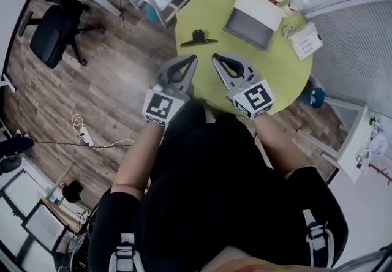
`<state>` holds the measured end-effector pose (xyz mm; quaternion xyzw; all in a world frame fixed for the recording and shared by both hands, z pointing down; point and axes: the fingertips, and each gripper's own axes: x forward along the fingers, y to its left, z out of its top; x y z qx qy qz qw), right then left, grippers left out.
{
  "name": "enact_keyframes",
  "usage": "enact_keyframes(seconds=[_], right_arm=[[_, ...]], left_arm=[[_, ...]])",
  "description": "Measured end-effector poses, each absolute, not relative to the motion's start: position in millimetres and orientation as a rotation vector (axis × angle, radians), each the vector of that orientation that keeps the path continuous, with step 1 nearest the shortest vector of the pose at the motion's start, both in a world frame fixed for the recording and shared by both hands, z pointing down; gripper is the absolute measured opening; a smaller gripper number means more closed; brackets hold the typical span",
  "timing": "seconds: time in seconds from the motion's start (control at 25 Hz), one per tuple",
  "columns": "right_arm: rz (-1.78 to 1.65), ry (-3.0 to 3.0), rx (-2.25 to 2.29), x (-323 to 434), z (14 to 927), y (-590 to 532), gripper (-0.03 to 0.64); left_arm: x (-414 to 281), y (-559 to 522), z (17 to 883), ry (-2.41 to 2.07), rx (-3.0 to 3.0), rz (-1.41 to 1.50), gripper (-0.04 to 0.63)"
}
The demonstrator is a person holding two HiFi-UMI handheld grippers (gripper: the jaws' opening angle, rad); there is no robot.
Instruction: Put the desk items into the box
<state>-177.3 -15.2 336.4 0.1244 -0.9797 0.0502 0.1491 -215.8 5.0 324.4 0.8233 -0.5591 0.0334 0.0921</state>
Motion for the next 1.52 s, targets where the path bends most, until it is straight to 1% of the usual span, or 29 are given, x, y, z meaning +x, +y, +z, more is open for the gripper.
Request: enact_keyframes(seconds=[0.28, 0.6, 1.12, 1.2, 1.32, 1.52], right_arm=[[0.162, -2.74, 0.519, -197.8, 363.1, -36.2, 0.017], [0.235, -2.706, 0.593, -215.8, 403.9, -67.8, 0.018], [0.374, -2.56, 0.668, -237.7, 523.0, -130.0, 0.022], [0.406, -2.542, 0.666, -242.3, 542.3, -137.4, 0.041], [0.44, -2.509, 0.672, -247.9, 570.2, -144.9, 0.1], [0.437, -2.433, 0.695, -252.8, 616.3, -148.1, 0.159]], left_arm=[[-243.4, -14.9, 346.4, -1.619, 2.496, 0.107, 0.009], [-263.6, -49.8, 381.4, -1.648, 2.516, 0.093, 0.009], [-285.8, -95.8, 473.7, -1.722, 2.384, 0.057, 0.009], [-289.5, -104.5, 487.2, -1.73, 2.353, 0.044, 0.009], [-294.2, -115.4, 508.7, -1.737, 2.299, 0.021, 0.009], [-304.6, -123.6, 543.8, -1.763, 2.233, 0.033, 0.009]])
